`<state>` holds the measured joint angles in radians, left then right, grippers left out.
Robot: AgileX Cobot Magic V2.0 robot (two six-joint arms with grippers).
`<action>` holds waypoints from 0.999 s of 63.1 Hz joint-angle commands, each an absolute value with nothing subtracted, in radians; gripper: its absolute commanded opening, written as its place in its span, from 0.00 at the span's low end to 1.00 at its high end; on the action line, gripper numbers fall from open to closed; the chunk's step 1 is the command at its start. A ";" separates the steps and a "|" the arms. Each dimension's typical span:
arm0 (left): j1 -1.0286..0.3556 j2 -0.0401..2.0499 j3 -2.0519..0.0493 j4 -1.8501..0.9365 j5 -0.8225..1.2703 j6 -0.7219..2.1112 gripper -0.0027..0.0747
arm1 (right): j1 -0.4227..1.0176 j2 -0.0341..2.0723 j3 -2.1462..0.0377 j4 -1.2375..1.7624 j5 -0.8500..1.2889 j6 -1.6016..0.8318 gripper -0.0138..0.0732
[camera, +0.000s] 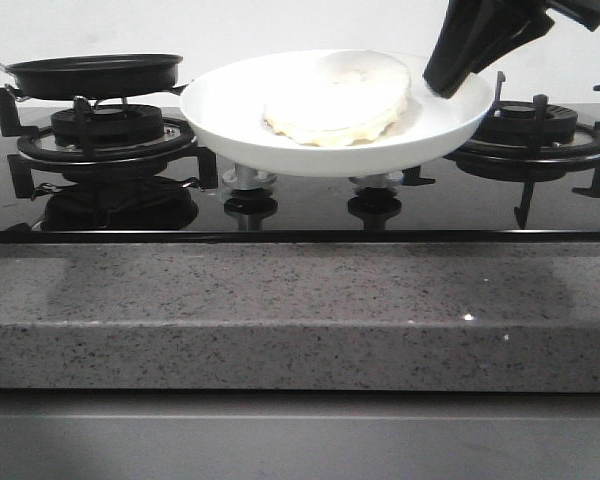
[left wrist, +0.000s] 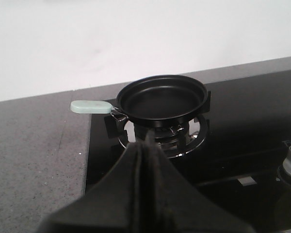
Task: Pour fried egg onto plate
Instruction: 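Lower the plate with the egg onto the stovetop center, right gripper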
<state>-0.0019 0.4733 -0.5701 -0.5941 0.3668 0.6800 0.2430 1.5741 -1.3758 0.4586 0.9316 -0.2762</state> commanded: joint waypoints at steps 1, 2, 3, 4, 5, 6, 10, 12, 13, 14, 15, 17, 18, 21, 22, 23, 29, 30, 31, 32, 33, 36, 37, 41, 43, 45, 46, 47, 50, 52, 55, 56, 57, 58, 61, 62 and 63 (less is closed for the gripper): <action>-0.006 0.436 -0.577 -0.607 0.290 0.680 0.01 | 0.242 1.532 -1.404 0.503 0.891 -0.281 0.09; -0.006 0.431 -0.574 -0.607 0.290 0.680 0.01 | 0.242 1.532 -1.404 0.503 0.889 -0.281 0.09; -0.006 0.428 -0.575 -0.607 0.290 0.680 0.01 | 0.242 1.532 -1.404 0.503 0.887 -0.281 0.09; -0.006 0.426 -0.575 -0.607 0.290 0.680 0.01 | 0.242 1.532 -1.404 0.503 0.885 -0.281 0.09; -0.006 0.422 -0.575 -0.607 0.290 0.680 0.01 | 0.242 1.532 -1.404 0.503 0.884 -0.281 0.09; -0.006 0.423 -0.575 -0.607 0.288 0.680 0.01 | 0.242 1.532 -1.404 0.503 0.882 -0.281 0.09; -0.006 0.421 -0.575 -0.607 0.280 0.680 0.01 | 0.242 1.532 -1.404 0.505 0.887 -0.281 0.09; -0.006 0.421 -0.575 -0.607 0.273 0.680 0.01 | 0.242 1.532 -1.404 0.506 0.900 -0.281 0.09; -0.006 0.421 -0.575 -0.607 0.270 0.680 0.01 | 0.242 1.532 -1.404 0.507 0.911 -0.281 0.09; -0.006 0.421 -0.575 -0.607 0.265 0.680 0.01 | 0.242 1.532 -1.404 0.508 0.918 -0.281 0.09; -0.006 0.421 -0.575 -0.607 0.262 0.680 0.01 | 0.242 1.532 -1.404 0.510 0.919 -0.281 0.09; -0.006 0.421 -0.575 -0.607 0.252 0.680 0.01 | 0.242 1.533 -1.404 0.513 0.915 -0.281 0.09; -0.006 0.421 -0.575 -0.607 0.248 0.680 0.01 | 0.242 1.533 -1.405 0.515 0.910 -0.281 0.09; -0.006 0.421 -0.575 -0.607 0.241 0.680 0.01 | 0.240 1.537 -1.412 0.521 0.893 -0.271 0.09; -0.006 0.421 -0.575 -0.607 0.238 0.680 0.01 | 0.239 1.541 -1.416 0.521 0.888 -0.266 0.09; -0.006 0.421 -0.575 -0.607 0.238 0.680 0.01 | 0.237 1.545 -1.421 0.521 0.879 -0.258 0.09; -0.006 0.421 -0.575 -0.607 0.238 0.680 0.01 | 0.220 1.580 -1.484 0.523 0.878 -0.211 0.09; -0.006 0.421 -0.575 -0.607 0.238 0.680 0.01 | 0.216 1.588 -1.497 0.524 0.881 -0.208 0.09; -0.006 0.421 -0.575 -0.607 0.238 0.680 0.01 | 0.213 1.597 -1.510 0.524 0.884 -0.204 0.09; -0.006 0.421 -0.575 -0.607 0.238 0.680 0.01 | 0.208 1.606 -1.524 0.524 0.886 -0.202 0.09; -0.006 0.421 -0.575 -0.607 0.238 0.680 0.01 | 0.204 1.616 -1.546 0.524 0.889 -0.196 0.09; -0.006 0.421 -0.575 -0.607 0.238 0.680 0.01 | 0.194 1.654 -1.595 0.524 0.896 -0.186 0.09; -0.006 0.421 -0.575 -0.607 0.238 0.680 0.01 | 0.191 1.666 -1.611 0.524 0.900 -0.184 0.09; -0.006 0.421 -0.575 -0.607 0.238 0.680 0.01 | 0.179 1.719 -1.683 0.524 0.911 -0.177 0.09; -0.006 0.421 -0.575 -0.607 0.238 0.680 0.01 | 0.174 1.747 -1.720 0.524 0.916 -0.175 0.09; -0.006 0.421 -0.575 -0.607 0.238 0.680 0.01 | 0.168 1.776 -1.766 0.524 0.922 -0.174 0.09; -0.006 0.421 -0.575 -0.607 0.238 0.680 0.01 | 0.167 1.791 -1.784 0.524 0.926 -0.173 0.09; -0.006 0.421 -0.575 -0.607 0.238 0.680 0.01 | 0.164 1.806 -1.802 0.524 0.930 -0.171 0.09; -0.006 0.421 -0.575 -0.607 0.238 0.680 0.01 | 0.158 1.857 -1.854 0.524 0.946 -0.166 0.09; -0.006 0.421 -0.575 -0.607 0.238 0.680 0.01 | 0.157 1.891 -1.894 0.524 0.957 -0.166 0.09; -0.006 0.421 -0.575 -0.607 0.238 0.680 0.01 | 0.156 1.934 -1.940 0.523 0.963 -0.166 0.09; -0.006 0.421 -0.575 -0.607 0.238 0.680 0.01 | 0.156 1.944 -1.955 0.523 0.963 -0.166 0.09; -0.006 0.421 -0.575 -0.607 0.238 0.680 0.01 | 0.156 1.954 -1.964 0.523 0.962 -0.166 0.09; -0.006 0.421 -0.575 -0.607 0.238 0.680 0.01 | 0.156 1.969 -1.976 0.523 0.962 -0.166 0.09; -0.006 0.421 -0.575 -0.607 0.240 0.680 0.01 | 0.156 1.993 -1.995 0.523 0.962 -0.166 0.09; -0.006 0.421 -0.575 -0.607 0.240 0.680 0.01 | 0.156 2.001 -1.997 0.523 0.962 -0.166 0.09; -0.006 0.421 -0.575 -0.607 0.240 0.680 0.01 | 0.156 2.007 -2.004 0.523 0.962 -0.166 0.09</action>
<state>-0.0019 0.4141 -0.5457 -0.5925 0.3136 0.6800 0.1606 2.0285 -1.9331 0.4751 0.9830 -0.1684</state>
